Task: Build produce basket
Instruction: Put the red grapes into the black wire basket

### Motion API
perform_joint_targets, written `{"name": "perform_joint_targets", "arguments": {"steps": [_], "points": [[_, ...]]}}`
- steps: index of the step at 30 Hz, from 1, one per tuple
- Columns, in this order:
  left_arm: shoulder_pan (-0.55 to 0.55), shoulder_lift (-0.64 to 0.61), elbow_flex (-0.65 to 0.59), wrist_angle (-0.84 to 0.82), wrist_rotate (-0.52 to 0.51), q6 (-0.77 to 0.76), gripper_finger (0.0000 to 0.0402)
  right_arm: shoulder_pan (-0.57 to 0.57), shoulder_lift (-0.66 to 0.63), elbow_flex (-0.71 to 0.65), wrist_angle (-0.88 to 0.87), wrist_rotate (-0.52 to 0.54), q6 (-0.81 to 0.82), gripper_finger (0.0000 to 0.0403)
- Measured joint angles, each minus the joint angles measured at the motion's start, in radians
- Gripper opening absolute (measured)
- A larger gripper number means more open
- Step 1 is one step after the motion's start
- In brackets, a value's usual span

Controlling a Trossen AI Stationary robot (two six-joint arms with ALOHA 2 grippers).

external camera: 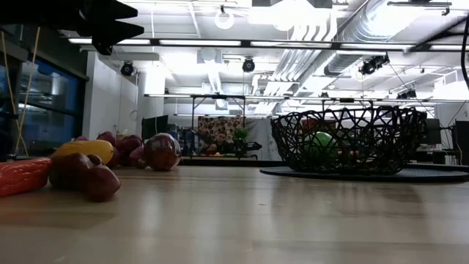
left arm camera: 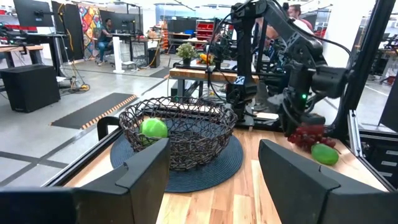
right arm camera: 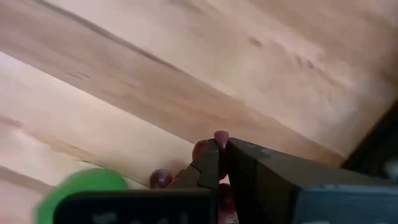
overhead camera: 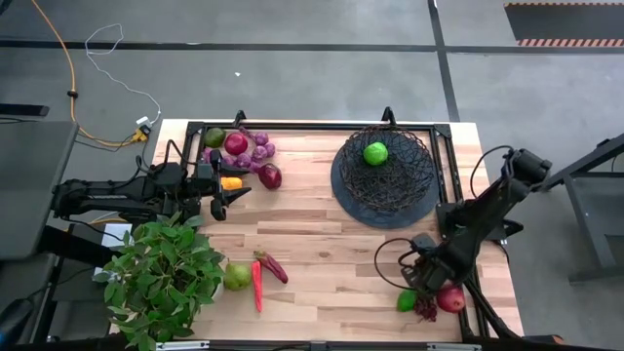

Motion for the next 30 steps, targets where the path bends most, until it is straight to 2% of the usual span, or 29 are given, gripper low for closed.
{"name": "perform_joint_targets", "arguments": {"steps": [7, 16, 23, 30], "points": [[0.0, 0.0, 0.0, 0.0, 0.0, 0.0, 0.0236, 0.0, -0.129, 0.01, -0.028, 0.196, -0.113, 0.0001], [0.0, 0.0, 0.0, 0.0, 0.0, -0.001, 0.0236, -0.017, -0.217, 0.235, -0.264, 0.486, -0.355, 0.0], [0.0, 0.0, 0.0, 0.021, 0.002, -0.001, 0.0236, -0.143, -0.216, 0.374, -0.175, 0.638, -0.791, 0.0], [0.0, 0.0, 0.0, 0.118, 0.034, -0.005, 0.0236, -0.335, -0.217, 0.426, 0.119, 0.636, -1.32, 0.0]]}}
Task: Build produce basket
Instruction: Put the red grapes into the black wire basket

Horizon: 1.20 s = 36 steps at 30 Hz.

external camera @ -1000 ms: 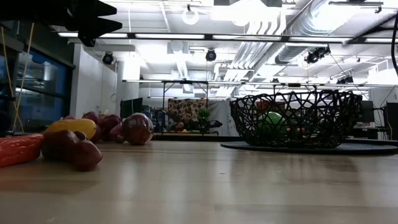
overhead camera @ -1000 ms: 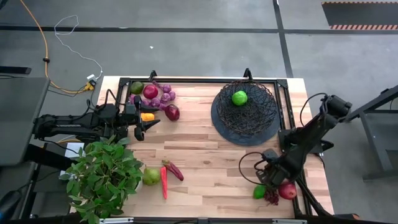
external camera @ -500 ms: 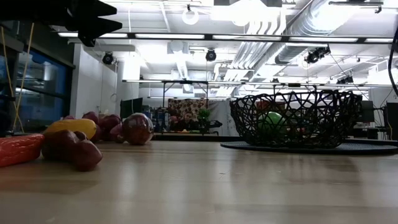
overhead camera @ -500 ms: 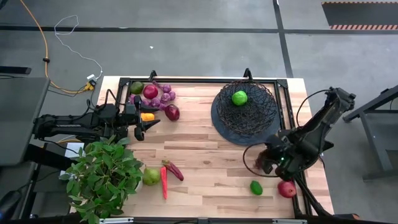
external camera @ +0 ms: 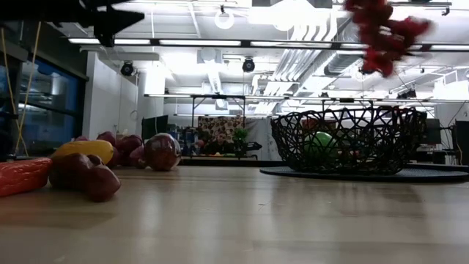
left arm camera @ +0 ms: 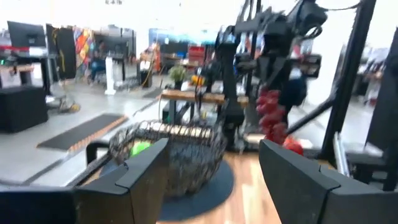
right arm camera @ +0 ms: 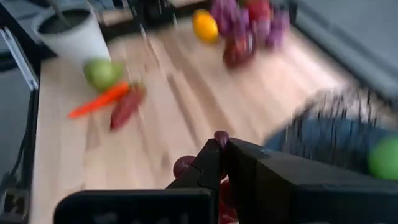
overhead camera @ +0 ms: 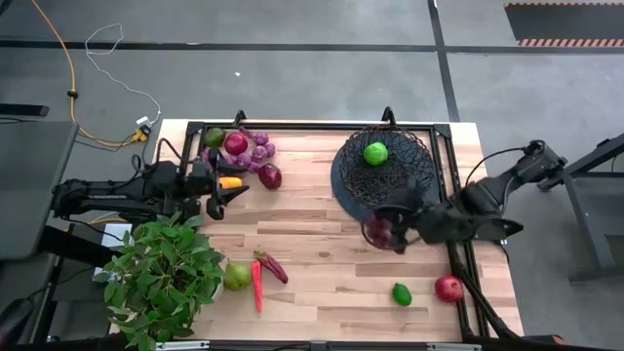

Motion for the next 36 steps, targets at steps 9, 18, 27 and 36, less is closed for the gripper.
{"name": "perform_joint_targets", "arguments": {"steps": [9, 18, 27, 36], "points": [[0.0, 0.047, 0.001, 0.128, 0.041, -0.015, 0.0236, -0.277, -0.001, -0.004, 0.278, -0.206, -0.473, 0.0], [0.0, 0.118, 0.048, 0.129, 0.079, -0.046, 0.0236, -0.4, -0.095, -0.229, 0.577, -0.3, -0.59, 0.0], [0.0, 0.236, 0.164, 0.128, 0.181, 0.051, 0.0236, -0.405, -0.191, -0.344, 0.716, -0.35, -0.606, 0.0], [0.0, 0.269, 0.166, 0.123, 0.182, 0.08, 0.0236, -0.405, -0.19, -0.344, 0.716, -0.358, -0.608, 0.0]]}}
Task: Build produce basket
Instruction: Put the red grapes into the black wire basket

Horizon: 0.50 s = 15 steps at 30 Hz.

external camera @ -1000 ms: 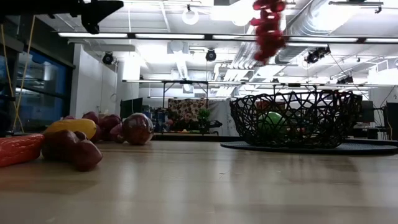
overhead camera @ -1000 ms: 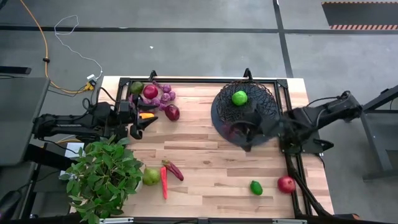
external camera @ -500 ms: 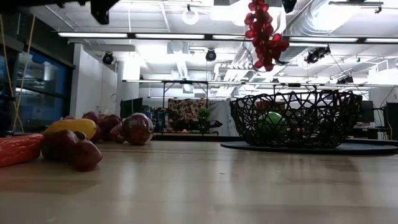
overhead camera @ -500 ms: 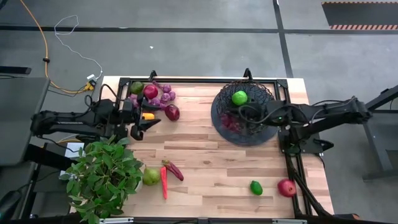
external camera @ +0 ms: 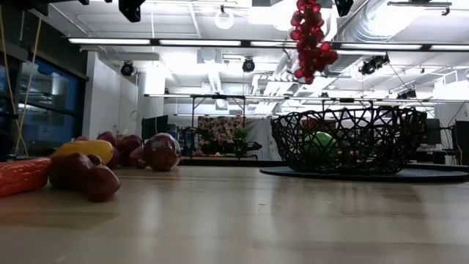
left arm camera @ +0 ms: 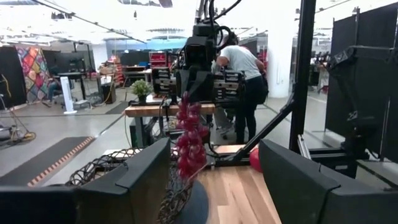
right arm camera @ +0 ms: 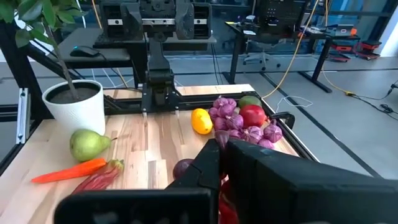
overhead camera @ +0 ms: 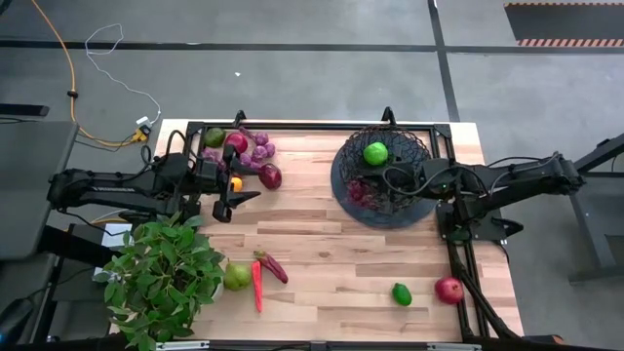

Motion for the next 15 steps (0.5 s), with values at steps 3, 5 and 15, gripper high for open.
{"name": "perform_joint_targets", "arguments": {"steps": [3, 5, 15], "points": [[0.0, 0.0, 0.0, -0.001, -0.001, -0.013, 0.0236, 0.0, 0.0, 0.0, 0.0, 0.0, -0.002, 0.0], [0.0, 0.0, 0.0, -0.002, -0.002, -0.014, 0.0236, -0.001, 0.0, 0.0, 0.0, 0.003, -0.009, 0.0], [0.0, 0.0, 0.0, -0.002, -0.014, -0.015, 0.0236, -0.134, 0.001, 0.187, -0.453, 0.214, 0.047, 0.0]]}}
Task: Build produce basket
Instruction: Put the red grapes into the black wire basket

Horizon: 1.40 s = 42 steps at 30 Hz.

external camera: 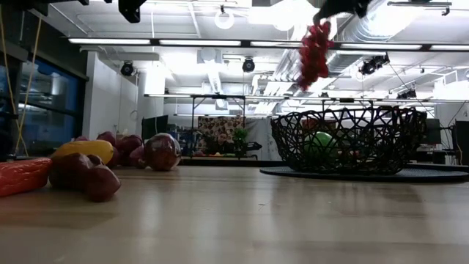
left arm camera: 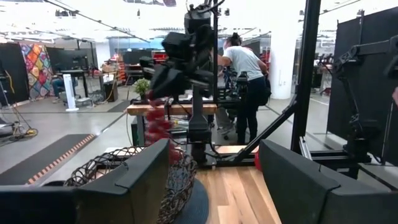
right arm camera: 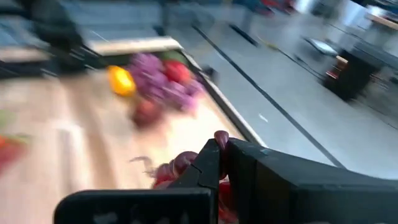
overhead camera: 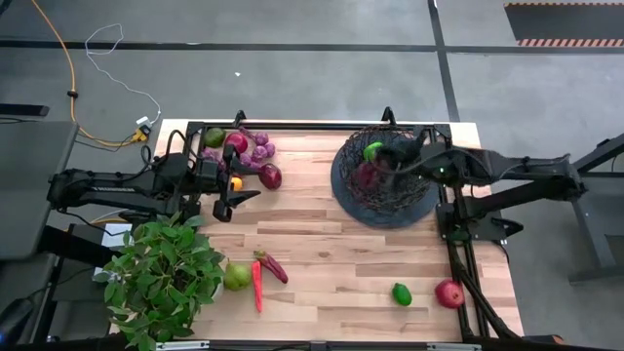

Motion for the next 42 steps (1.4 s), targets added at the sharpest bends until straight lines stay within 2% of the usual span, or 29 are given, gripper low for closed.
{"name": "perform_joint_targets", "arguments": {"steps": [6, 13, 21, 30, 42], "points": [[0.0, 0.0, 0.0, 0.0, 0.0, 0.0, 0.0236, -0.14, -0.001, 0.058, -0.226, 0.01, 0.051, 0.0], [0.0, 0.0, 0.0, 0.0, 0.0, 0.0, 0.0236, -0.276, 0.016, 0.024, -0.423, -0.07, 0.11, 0.0], [0.0, 0.0, 0.0, -0.007, 0.0, 0.0, 0.0236, -0.383, 0.032, -0.068, -0.472, -0.114, 0.111, 0.0], [0.0, 0.0, 0.0, -0.052, 0.0, 0.0, 0.0236, -0.463, 0.052, -0.085, -0.564, -0.133, 0.111, 0.0], [0.0, 0.0, 0.0, -0.061, 0.0, -0.004, 0.0236, -0.526, 0.255, -0.085, -0.5, -0.137, 0.083, 0.0]]}}
